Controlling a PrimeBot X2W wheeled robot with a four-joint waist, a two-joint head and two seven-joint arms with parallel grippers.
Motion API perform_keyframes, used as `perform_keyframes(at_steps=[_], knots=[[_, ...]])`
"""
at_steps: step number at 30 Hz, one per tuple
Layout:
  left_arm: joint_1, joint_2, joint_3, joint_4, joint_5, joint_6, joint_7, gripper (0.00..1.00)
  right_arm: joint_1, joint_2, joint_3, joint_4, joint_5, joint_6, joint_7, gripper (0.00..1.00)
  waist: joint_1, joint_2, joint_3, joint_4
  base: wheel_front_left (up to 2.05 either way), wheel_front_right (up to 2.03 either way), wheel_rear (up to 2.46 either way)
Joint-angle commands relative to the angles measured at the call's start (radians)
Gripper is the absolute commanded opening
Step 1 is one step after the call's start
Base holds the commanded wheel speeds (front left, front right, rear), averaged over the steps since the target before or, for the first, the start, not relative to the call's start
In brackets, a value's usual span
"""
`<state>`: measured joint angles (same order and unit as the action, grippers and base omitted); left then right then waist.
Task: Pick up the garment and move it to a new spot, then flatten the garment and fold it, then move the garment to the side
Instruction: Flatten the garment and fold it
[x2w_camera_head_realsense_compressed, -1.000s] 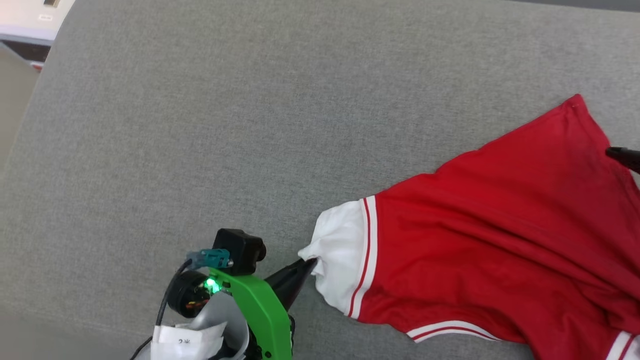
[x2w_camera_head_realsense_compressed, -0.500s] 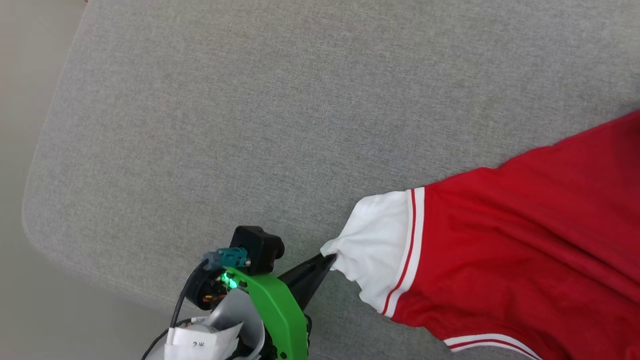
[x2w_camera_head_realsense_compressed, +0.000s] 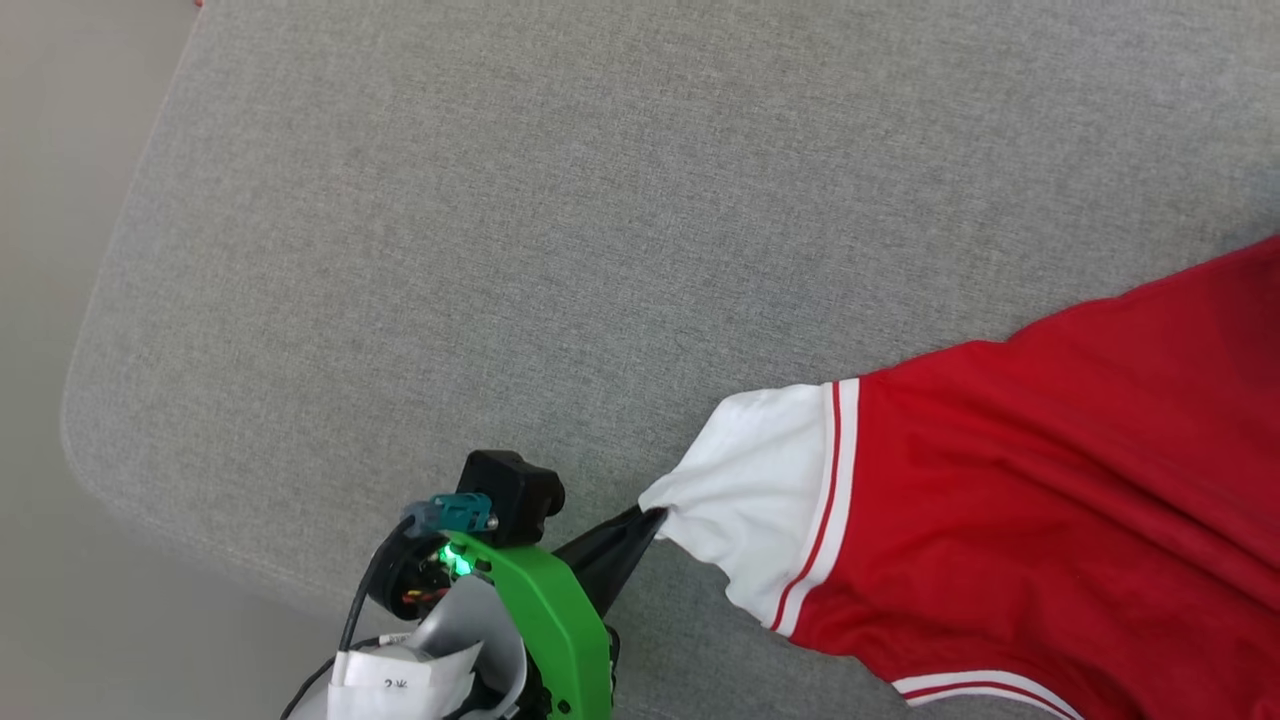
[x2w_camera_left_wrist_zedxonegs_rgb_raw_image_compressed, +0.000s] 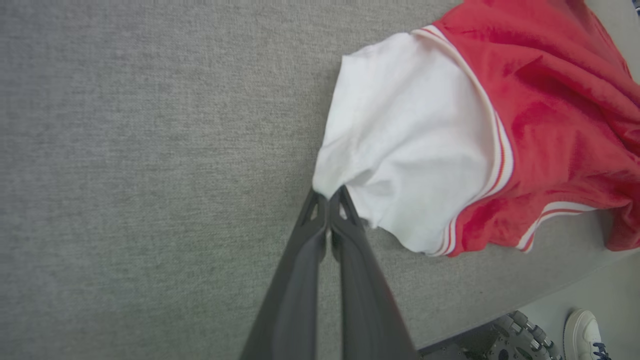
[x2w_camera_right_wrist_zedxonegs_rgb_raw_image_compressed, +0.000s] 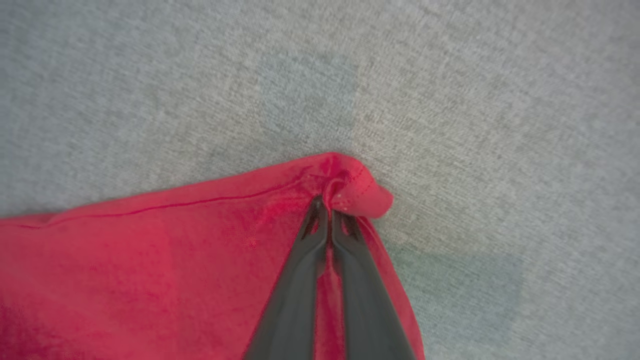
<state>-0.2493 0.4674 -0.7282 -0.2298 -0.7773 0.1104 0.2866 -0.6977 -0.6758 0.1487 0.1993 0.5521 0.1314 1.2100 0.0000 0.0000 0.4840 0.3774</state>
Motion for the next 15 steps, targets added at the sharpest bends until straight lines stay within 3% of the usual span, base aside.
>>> perform_keyframes(at_steps=[1,15], knots=[[-0.015,-0.002,0.008,0.006,-0.003,0.003,-0.008,0.0,0.041,0.02,0.024,0.026,0.013,-0.001,-0.02,0.0,0.0,0.0,-0.014,-0.009,0.0,0.0,0.0],[-0.011,0.031,0.068,0.025,-0.01,0.033,-0.045,0.0,-0.003,-0.001,0.076,0.049,0.065,-0.001,-0.36,0.0,0.0,0.0,-0.177,-0.096,0.0,0.0,0.0]])
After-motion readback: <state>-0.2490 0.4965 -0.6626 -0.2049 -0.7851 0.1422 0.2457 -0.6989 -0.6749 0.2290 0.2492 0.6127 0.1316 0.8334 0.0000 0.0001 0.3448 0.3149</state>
